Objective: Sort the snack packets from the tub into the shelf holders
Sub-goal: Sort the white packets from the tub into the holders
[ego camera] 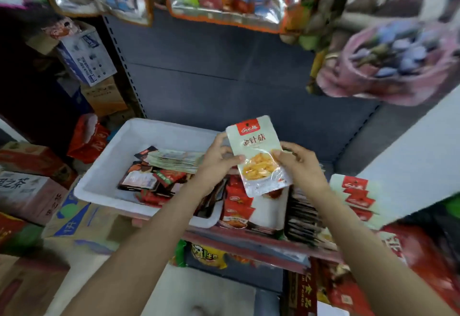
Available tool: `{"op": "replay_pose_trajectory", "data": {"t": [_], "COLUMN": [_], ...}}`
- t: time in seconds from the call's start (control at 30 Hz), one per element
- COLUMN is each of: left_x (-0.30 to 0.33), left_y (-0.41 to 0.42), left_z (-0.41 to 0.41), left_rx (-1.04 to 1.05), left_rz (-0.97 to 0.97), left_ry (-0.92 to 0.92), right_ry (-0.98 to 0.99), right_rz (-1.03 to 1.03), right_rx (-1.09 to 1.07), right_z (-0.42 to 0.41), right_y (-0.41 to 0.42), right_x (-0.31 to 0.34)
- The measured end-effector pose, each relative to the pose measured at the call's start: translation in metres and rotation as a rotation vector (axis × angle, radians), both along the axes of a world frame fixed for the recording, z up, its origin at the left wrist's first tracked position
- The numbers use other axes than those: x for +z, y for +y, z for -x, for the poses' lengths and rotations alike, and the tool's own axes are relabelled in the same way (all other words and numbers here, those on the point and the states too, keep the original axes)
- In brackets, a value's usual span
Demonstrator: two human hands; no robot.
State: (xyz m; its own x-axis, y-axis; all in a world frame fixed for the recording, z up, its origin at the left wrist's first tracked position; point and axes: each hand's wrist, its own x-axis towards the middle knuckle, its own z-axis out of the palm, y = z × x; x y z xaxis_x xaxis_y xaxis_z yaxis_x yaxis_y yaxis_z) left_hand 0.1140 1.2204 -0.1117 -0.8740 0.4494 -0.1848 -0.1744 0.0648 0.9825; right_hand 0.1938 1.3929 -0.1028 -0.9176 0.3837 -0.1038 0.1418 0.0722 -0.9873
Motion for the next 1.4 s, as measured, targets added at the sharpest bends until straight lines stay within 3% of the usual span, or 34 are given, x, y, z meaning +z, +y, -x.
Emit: {"op": "replay_pose_trajectory", "data": {"t": [0.13,0.23,0.4,0.6,0.77,1.0,1.13,1.3,1.4], "left_x": [0.009,0.002,-0.007,-0.015,-0.014,-0.010,-0.004,-0.003,-0.002], "left_y": [0.068,0.111,0.159,0.172,0.168,0.167,0.168,0.167,0.168], "left_z": [-0.034,-0.055,-0.086,-0.106,-0.111,-0.116,-0.116,-0.115,-0.108], "left_rx": [-0.072,-0.091,-0.376,-0.445,-0.367,-0.353,-0.392,-0.399,-0.419], "left_rz": [0.052,0.259,0.592,0.745,0.690,0.546,0.526,0.526,0.550], "left_ry": [0.117,0.374,0.660,0.705,0.699,0.556,0.543,0.566,0.564], "right_ry": [0.052,0.124,0.261,0.230,0.054,0.065,-0.061,0.059,0.003], "right_rz": [-0.048,-0.009,0.146,0.102,-0.050,-0.007,-0.246,-0.368,-0.606], "right_rx": [-0.100,-0.242,-0.334,-0.246,-0.175,-0.163,-0.093,-0.145,-0.024], "right_z": [-0.046,-0.082,-0.116,-0.123,-0.134,-0.130,-0.128,-0.120,-0.114], "right_y": [0.058,0.102,0.153,0.172,0.179,0.173,0.175,0.182,0.182], "right_x": [0.009,0.014,0.021,0.002,-0.019,-0.025,-0.025,-0.003,0.001]}}
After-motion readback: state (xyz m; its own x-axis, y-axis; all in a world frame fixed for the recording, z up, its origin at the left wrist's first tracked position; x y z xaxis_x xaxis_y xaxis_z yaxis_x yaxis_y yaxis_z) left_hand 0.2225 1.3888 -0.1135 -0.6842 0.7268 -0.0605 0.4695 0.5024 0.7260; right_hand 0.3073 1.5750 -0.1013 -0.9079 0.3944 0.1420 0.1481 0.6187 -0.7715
